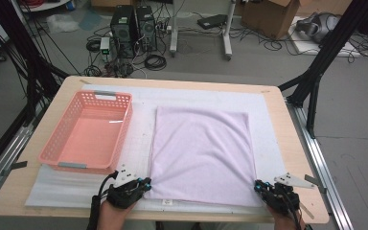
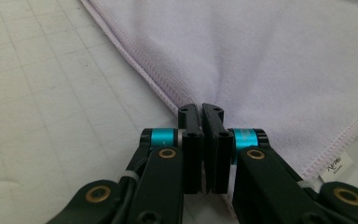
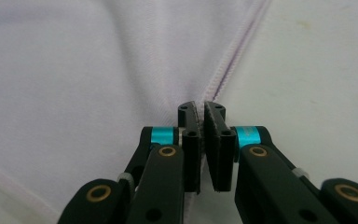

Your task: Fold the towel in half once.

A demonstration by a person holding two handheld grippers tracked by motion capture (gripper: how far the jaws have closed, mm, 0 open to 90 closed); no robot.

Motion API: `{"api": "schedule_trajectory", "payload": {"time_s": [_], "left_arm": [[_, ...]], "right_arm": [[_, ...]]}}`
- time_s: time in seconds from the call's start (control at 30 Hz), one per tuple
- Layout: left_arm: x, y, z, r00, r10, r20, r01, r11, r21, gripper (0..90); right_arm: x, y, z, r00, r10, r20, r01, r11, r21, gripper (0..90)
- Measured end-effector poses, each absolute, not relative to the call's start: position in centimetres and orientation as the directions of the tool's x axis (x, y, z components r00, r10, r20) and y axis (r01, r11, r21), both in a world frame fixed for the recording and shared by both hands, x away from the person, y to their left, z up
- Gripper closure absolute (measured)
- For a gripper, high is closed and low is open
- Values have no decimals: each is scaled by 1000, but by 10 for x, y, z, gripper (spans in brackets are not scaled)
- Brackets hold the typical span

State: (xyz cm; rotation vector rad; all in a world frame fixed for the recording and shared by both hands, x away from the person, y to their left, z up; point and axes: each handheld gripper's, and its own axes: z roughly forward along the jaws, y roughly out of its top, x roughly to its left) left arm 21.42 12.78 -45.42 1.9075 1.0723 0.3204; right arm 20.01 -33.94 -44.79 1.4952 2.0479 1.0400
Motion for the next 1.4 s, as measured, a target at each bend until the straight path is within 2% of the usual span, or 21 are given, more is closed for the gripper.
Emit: {"api": "schedule_trajectory", "payload": {"time_s": [0.27,0.5,0.57,0.63,0.67,0.7,0.8,0.83,0.97,1.4], "left_arm": [[199,136,-451,612,752,-245,561,-194,805,868],[183,137,-452,645,728,-233,553,-233,800,868],[182,138,-451,658,718,-226,534,-233,813,862],[182,138,-449,671,708,-218,512,-230,828,802],[183,139,-448,678,704,-211,493,-223,841,722],[184,139,-448,681,702,-207,482,-217,849,642],[189,141,-449,691,695,-199,455,-205,867,516],[196,142,-449,698,692,-187,436,-203,877,498],[209,140,-447,692,695,-195,435,-186,881,475],[249,131,-440,697,694,-184,413,-178,893,429]], "right_arm": [[184,-352,-438,-358,924,137,628,130,767,857],[168,-356,-436,-376,920,113,640,170,749,853],[167,-356,-435,-381,915,132,649,163,744,811],[166,-357,-433,-372,919,128,632,150,760,748],[166,-359,-432,-369,920,133,624,139,769,723],[166,-362,-432,-360,923,137,608,121,785,719],[169,-366,-432,-357,925,134,586,109,803,711],[171,-366,-432,-363,924,124,575,117,810,696],[182,-364,-432,-374,921,109,557,129,820,645],[230,-367,-430,-355,929,103,543,115,832,644]]}}
